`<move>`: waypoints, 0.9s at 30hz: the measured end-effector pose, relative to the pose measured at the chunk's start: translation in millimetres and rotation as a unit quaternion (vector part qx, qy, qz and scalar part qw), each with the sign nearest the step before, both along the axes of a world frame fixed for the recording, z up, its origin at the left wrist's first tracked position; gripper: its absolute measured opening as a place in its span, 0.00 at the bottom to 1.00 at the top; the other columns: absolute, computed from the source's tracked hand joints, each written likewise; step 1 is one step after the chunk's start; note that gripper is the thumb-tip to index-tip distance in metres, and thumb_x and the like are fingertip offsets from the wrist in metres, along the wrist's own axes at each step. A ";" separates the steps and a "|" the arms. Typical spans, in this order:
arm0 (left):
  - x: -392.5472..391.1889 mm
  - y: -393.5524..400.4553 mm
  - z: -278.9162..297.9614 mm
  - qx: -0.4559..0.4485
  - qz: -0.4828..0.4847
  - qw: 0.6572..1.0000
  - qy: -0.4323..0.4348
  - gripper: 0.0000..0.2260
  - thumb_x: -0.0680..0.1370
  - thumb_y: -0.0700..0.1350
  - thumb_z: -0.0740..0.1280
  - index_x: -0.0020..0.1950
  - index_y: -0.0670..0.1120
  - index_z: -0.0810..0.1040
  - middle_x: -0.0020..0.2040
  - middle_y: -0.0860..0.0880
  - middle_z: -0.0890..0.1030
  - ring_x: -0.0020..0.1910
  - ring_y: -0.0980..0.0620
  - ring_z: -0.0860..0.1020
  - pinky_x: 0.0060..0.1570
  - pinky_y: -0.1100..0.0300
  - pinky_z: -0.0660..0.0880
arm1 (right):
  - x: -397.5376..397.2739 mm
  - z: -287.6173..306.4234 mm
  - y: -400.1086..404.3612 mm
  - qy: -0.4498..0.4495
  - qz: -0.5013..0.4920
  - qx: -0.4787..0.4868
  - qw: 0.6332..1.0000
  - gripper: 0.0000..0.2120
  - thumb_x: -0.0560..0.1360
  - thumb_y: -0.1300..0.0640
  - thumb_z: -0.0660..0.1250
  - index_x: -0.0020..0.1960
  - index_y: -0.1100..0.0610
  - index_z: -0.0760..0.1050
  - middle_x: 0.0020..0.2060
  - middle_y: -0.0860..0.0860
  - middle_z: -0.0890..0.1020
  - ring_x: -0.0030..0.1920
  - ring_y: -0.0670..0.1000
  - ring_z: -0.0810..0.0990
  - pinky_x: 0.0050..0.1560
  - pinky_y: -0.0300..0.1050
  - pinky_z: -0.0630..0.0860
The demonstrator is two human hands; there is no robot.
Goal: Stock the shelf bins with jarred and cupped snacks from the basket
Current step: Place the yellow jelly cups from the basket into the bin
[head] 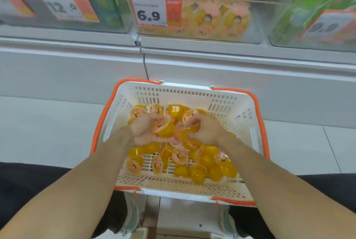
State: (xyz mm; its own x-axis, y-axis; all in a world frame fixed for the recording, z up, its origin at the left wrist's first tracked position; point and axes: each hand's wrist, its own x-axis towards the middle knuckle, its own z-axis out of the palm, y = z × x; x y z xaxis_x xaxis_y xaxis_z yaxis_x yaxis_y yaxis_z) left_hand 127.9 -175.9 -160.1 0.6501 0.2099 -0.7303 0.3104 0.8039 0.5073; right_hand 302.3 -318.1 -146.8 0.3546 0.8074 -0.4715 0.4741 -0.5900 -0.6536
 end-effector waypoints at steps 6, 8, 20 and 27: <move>52.5 -6.7 82.8 0.211 -0.173 0.962 0.030 0.24 0.79 0.62 0.64 0.47 0.40 0.81 0.58 0.34 0.79 0.39 0.43 0.80 0.30 0.60 0.78 | 58.7 115.3 -12.5 0.079 -0.024 0.149 0.985 0.18 0.64 0.71 0.79 0.48 0.56 0.80 0.53 0.56 0.84 0.46 0.52 0.83 0.50 0.50 0.81; 66.3 -13.6 107.9 0.237 -0.225 0.945 -0.019 0.24 0.77 0.64 0.65 0.48 0.42 0.83 0.48 0.37 0.81 0.37 0.43 0.79 0.32 0.58 0.77 | 71.0 149.2 -18.8 0.108 -0.022 0.171 0.979 0.24 0.64 0.75 0.77 0.55 0.58 0.78 0.56 0.56 0.83 0.44 0.51 0.82 0.46 0.49 0.81; 117.3 -42.9 187.3 0.429 0.014 0.889 -0.160 0.17 0.78 0.50 0.70 0.32 0.46 0.75 0.37 0.42 0.84 0.37 0.39 0.81 0.37 0.52 0.72 | 100.1 209.5 -35.0 0.203 -0.087 0.344 0.913 0.28 0.65 0.79 0.72 0.63 0.64 0.77 0.58 0.56 0.84 0.59 0.56 0.82 0.55 0.48 0.81; 125.8 -27.3 223.6 0.562 0.089 0.802 -0.184 0.20 0.78 0.51 0.70 0.32 0.40 0.73 0.32 0.37 0.77 0.32 0.43 0.74 0.38 0.48 0.74 | 84.7 240.1 -17.7 0.285 -0.169 0.297 0.896 0.29 0.65 0.55 0.79 0.64 0.56 0.74 0.57 0.59 0.83 0.56 0.61 0.83 0.54 0.58 0.82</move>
State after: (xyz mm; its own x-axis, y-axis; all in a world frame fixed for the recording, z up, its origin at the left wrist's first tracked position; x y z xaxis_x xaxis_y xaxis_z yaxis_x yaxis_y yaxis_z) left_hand 253.7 -203.2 63.6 0.6646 0.7144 0.2188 -0.0951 -0.2096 0.9732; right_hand 387.0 -335.8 93.3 0.4645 0.8679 -0.1760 -0.1761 -0.1042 -0.9788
